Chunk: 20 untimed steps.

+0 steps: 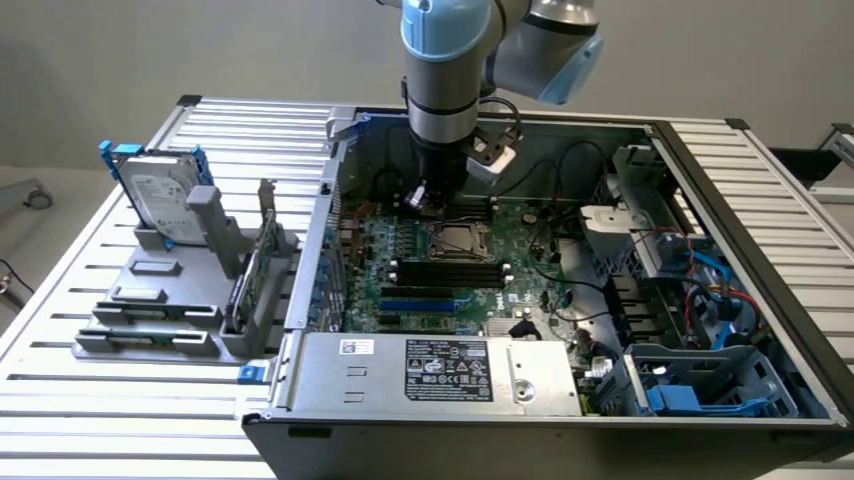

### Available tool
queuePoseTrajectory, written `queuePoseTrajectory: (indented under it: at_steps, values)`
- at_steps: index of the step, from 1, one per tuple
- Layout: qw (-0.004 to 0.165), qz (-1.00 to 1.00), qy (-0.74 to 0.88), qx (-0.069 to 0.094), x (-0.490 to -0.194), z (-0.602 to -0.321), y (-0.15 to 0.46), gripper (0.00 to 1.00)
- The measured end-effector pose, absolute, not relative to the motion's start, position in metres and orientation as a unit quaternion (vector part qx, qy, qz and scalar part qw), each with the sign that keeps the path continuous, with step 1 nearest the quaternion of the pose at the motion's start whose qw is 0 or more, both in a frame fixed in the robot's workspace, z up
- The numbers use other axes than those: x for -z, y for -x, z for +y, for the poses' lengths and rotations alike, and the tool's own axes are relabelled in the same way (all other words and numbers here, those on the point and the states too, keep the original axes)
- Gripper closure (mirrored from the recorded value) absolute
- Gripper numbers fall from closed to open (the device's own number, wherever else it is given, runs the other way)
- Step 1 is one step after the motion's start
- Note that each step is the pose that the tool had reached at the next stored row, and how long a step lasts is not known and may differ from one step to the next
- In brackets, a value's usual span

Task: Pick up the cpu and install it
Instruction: 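Install the first cpu locking lever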

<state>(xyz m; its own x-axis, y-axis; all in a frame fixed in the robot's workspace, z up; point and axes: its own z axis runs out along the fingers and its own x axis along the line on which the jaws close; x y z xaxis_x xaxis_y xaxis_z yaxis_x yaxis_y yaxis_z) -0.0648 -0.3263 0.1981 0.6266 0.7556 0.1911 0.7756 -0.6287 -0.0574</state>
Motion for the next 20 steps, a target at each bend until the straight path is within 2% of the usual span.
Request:
queuePoseTrajectory:
  at_steps: [20]
  values:
    - [0.069,-0.409,0.907,0.069,-0.1976,-0.3262,0.0568,0.89]
